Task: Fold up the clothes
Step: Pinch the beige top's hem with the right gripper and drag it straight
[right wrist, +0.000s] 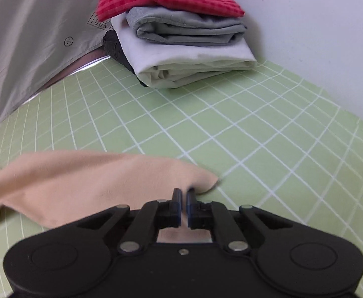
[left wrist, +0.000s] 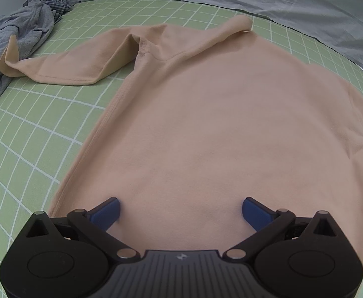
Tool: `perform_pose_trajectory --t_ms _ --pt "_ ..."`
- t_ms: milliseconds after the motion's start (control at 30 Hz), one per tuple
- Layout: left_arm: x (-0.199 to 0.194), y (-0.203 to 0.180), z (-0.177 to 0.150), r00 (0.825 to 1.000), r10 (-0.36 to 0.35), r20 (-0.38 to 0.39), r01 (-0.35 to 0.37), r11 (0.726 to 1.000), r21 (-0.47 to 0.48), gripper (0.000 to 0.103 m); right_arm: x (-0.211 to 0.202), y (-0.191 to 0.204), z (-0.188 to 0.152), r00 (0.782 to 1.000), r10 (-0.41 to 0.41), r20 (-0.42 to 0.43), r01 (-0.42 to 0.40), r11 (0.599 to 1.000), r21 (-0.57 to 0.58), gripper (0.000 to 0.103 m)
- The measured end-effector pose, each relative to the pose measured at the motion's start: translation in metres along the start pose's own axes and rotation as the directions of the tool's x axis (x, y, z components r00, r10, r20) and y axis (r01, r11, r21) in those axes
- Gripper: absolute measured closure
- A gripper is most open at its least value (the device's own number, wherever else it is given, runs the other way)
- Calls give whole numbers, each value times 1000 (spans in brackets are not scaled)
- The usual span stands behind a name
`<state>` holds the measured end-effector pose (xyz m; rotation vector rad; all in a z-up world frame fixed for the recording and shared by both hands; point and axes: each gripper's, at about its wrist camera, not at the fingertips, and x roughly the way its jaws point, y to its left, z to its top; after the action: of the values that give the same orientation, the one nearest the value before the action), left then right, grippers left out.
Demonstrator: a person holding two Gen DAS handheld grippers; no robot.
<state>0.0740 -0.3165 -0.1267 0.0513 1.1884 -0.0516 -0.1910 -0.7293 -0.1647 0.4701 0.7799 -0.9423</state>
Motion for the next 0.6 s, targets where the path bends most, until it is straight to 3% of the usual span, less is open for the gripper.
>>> perform_pose_trajectory --t_ms 133,333,467,600 --pt "0 0 -1 1000 0 6 0 1000 0 0 -18 -20 -15 998 -43 -42 46 996 78 99" --pt "0 1 1 1000 -2 -6 2 1000 2 0 -33 -21 -34 991 -56 -125 67 994 85 96" --pt "2 2 6 999 -7 -35 7 1000 7 0 -38 -6 -24 995 -74 -71 78 996 53 58" --pt "1 9 15 999 -9 -42 9 1000 -2 0 -32 28 0 1000 -15 -1 15 997 -72 34"
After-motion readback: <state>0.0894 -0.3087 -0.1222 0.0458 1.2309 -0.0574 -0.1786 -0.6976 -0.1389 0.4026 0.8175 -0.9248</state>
